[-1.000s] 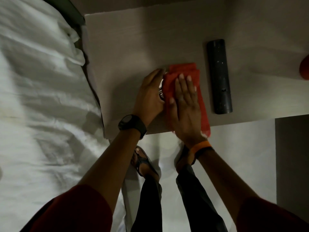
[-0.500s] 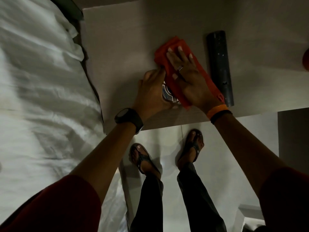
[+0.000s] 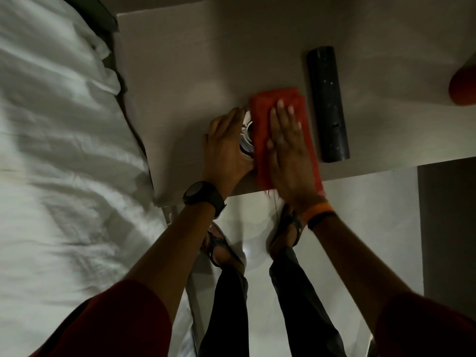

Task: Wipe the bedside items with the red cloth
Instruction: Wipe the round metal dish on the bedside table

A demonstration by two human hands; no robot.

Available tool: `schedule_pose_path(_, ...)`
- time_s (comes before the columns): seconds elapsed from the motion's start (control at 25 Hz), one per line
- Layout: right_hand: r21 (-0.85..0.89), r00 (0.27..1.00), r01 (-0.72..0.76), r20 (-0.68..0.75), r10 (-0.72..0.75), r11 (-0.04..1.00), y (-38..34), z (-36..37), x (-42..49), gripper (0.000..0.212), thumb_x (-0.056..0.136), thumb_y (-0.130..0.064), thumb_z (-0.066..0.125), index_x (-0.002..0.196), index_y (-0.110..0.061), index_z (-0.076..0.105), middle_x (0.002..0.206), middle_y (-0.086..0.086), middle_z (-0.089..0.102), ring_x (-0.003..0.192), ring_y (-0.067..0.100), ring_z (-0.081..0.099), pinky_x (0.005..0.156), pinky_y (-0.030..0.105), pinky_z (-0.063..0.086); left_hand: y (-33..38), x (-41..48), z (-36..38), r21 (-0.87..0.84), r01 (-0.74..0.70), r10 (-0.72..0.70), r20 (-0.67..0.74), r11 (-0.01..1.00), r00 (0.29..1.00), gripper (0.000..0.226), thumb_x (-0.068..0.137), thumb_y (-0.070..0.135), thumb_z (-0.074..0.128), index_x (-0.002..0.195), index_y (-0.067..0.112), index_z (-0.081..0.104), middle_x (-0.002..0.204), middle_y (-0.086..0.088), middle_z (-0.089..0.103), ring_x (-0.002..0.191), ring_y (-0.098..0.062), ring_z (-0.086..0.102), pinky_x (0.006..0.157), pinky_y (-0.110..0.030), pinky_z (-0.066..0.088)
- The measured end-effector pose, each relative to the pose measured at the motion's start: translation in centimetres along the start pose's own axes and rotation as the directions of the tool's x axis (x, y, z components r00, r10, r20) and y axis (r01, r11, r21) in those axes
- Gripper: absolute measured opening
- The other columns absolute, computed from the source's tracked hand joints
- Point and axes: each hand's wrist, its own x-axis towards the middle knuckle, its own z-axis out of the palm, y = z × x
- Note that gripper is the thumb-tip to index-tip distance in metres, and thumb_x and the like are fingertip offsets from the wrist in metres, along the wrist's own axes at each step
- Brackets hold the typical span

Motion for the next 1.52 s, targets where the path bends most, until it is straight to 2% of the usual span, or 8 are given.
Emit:
schedule_pose_path(0.16, 0.027, 0.999, -0.03, -0.034, 0.031, 0.999, 0.4, -0.4, 0.3, 0.054, 0.109, -0.027, 0.027, 0.159, -0.014, 0.012, 0.17, 0.007, 0.011, 0.158, 0.021, 0.003, 0.13, 0.04, 0.001, 0.3, -0.3, 0.1, -0.008, 0.031, -0.031, -0.008, 0.999, 0.999, 0.088, 0.08, 0.043, 0.078, 0.152, 0.01, 0.041, 0.156, -0.009, 0.048, 0.144, -0.031, 0.042, 0.117, -0.047, 0.038)
schedule_pose_path(0.36, 0.001, 1.0, 0.001, 0.016, -0.001, 1.0, 0.4, -0.3, -2.9, 0.056, 0.106, -0.032, 0.025, 0.158, -0.014, 0.014, 0.169, 0.007, 0.013, 0.155, 0.013, -0.003, 0.127, 0.028, -0.007, 0.6, -0.9, 0.7, -0.019, 0.075, -0.076, -0.02, 0.997, 0.997, 0.094, 0.077, 0.048, 0.081, 0.151, 0.007, 0.04, 0.157, -0.012, 0.046, 0.144, -0.032, 0.042, 0.117, -0.048, 0.038)
schedule_pose_path(0.56, 0.032, 0.995, 0.073, 0.071, -0.075, 0.997, 1.2, -1.8, 3.2, 0.054, 0.105, -0.032, 0.026, 0.156, -0.012, 0.027, 0.167, 0.011, 0.021, 0.158, 0.03, 0.007, 0.129, 0.043, 0.0, 0.2, -3.6, 0.4, -0.041, 0.04, -0.042, -0.043, 0.998, 0.998, 0.082, 0.066, 0.059, 0.085, 0.122, 0.004, 0.06, 0.122, -0.016, 0.064, 0.114, -0.034, 0.06, 0.094, -0.051, 0.052)
schedule_pose_path(0.8, 0.067, 0.97, 0.195, 0.135, -0.202, 0.979, 2.1, -2.0, 4.6, 0.051, 0.108, -0.025, 0.028, 0.156, -0.009, 0.024, 0.168, 0.015, 0.018, 0.157, 0.036, 0.005, 0.128, 0.047, -0.003, 0.5, 0.2, -0.9, -0.136, -0.118, 0.136, 0.137, 0.984, 0.981, 0.105, 0.069, 0.046, 0.089, 0.149, -0.001, 0.039, 0.141, -0.018, 0.059, 0.133, -0.036, 0.051, 0.112, -0.051, 0.045)
schedule_pose_path(1.0, 0.072, 1.0, 0.005, 0.011, -0.006, 0.997, 1.2, -0.8, -2.7, 0.057, 0.106, -0.035, 0.025, 0.158, -0.012, 0.015, 0.169, 0.012, 0.011, 0.158, 0.03, 0.002, 0.13, 0.046, 0.0, 0.0, 0.0, -0.8, -0.007, -0.18, 0.18, 0.142, 0.984, 0.973, 0.096, 0.074, 0.047, 0.082, 0.15, 0.005, 0.041, 0.149, -0.013, 0.054, 0.137, -0.032, 0.048, 0.112, -0.049, 0.043)
schedule_pose_path(1.16, -0.018, 0.999, 0.018, 0.037, -0.017, 1.0, 0.7, -0.7, -3.3, 0.067, 0.101, -0.045, 0.025, 0.158, -0.011, 0.013, 0.169, 0.014, 0.012, 0.157, 0.032, 0.004, 0.129, 0.047, 0.003, 0.2, -0.8, -0.1, 0.007, -0.139, 0.137, 0.125, 0.99, 0.983, 0.089, 0.083, 0.039, 0.078, 0.153, 0.005, 0.035, 0.16, -0.013, 0.041, 0.144, -0.032, 0.039, 0.121, -0.042, 0.035)
schedule_pose_path(1.4, 0.006, 0.987, 0.133, 0.095, -0.133, 0.991, 1.6, -1.2, 3.9, 0.059, 0.105, -0.034, 0.027, 0.156, -0.005, 0.022, 0.167, 0.018, 0.018, 0.156, 0.04, 0.007, 0.127, 0.048, 0.001, -0.6, 0.4, -0.5, -0.008, -0.267, 0.265, 0.137, 0.964, 0.954, 0.099, 0.079, 0.06, 0.074, 0.155, 0.012, 0.033, 0.16, -0.007, 0.041, 0.118, -0.035, 0.046, 0.097, -0.018, 0.032)
schedule_pose_path(1.52, 0.055, 0.987, 0.145, 0.056, -0.148, 0.988, 1.7, -1.3, 3.1, 0.054, 0.108, -0.024, 0.032, 0.157, -0.005, 0.018, 0.168, 0.018, 0.014, 0.156, 0.039, 0.004, 0.128, 0.05, 0.001, -0.9, 0.9, -1.0, 0.043, -0.28, 0.273, 0.124, 0.959, 0.954, 0.095, 0.077, 0.067, 0.07, 0.153, 0.021, 0.037, 0.157, 0.004, 0.044, 0.12, -0.031, 0.047, 0.096, -0.02, 0.038)
